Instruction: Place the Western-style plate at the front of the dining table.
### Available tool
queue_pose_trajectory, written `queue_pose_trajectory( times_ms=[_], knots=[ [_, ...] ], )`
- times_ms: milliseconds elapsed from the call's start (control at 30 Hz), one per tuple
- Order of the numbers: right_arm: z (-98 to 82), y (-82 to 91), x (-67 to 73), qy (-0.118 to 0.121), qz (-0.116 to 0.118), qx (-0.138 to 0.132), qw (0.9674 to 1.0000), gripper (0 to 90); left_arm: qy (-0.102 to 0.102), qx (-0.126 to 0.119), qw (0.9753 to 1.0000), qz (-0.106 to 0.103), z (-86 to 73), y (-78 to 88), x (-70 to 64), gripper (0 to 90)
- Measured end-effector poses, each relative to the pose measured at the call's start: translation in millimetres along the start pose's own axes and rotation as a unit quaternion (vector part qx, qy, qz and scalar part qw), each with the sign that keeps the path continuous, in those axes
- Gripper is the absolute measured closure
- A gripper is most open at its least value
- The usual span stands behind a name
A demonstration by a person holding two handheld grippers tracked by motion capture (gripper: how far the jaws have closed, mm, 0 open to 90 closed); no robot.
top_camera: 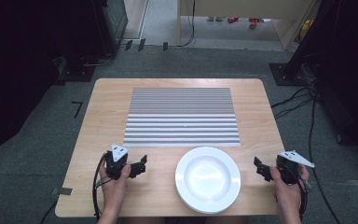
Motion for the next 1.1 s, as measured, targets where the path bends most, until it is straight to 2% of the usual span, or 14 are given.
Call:
queue_pose_trajectory(
  times_ms=[67, 233, 367, 600, 967, 1100],
  knots=[
    [-5.5, -1.6, -0.8, -0.009, 0.000, 0.009, 0.9999, 7.7, 0.003, 0.006, 0.9999, -0.015, -2.4, -3.7, -6.8, 9.9],
    [-8.9, 0.6, 2.7, -0.027, 0.009, 0.007, 0.9996, 7.7, 0.001, 0.010, 0.9995, -0.029, -6.2, -8.3, -24.9, 9.9],
    [-6.9, 4.6, 14.9, -0.021, 0.023, 0.002, 0.9995, 7.7, 0.018, 0.009, 0.9986, -0.050, -4.6, -8.1, -38.5, 9.9],
    [-5.5, 9.3, 26.2, -0.020, 0.039, -0.003, 0.9990, 7.7, 0.033, 0.011, 0.9967, -0.074, -4.5, -5.9, -53.7, 10.0],
    [-9.5, 9.4, 51.5, -0.007, 0.076, 0.004, 0.9971, 7.7, 0.038, 0.002, 0.9943, -0.100, -2.8, -1.7, -70.2, 10.0],
    [-11.8, 8.8, 58.0, -0.003, 0.086, 0.007, 0.9963, 7.7, 0.033, 0.001, 0.9933, -0.111, -2.7, -0.3, -78.2, 10.0]
  ],
)
Point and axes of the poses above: each handheld gripper's, and its own axes: y roughly backward along the jaws, z roughly out of its top, x roughly to its left, the point moved 4 cm from there along -y, roughly forward along the jaws, and after that the axes turned 15 degrees about -x, right-handed, at the moved point
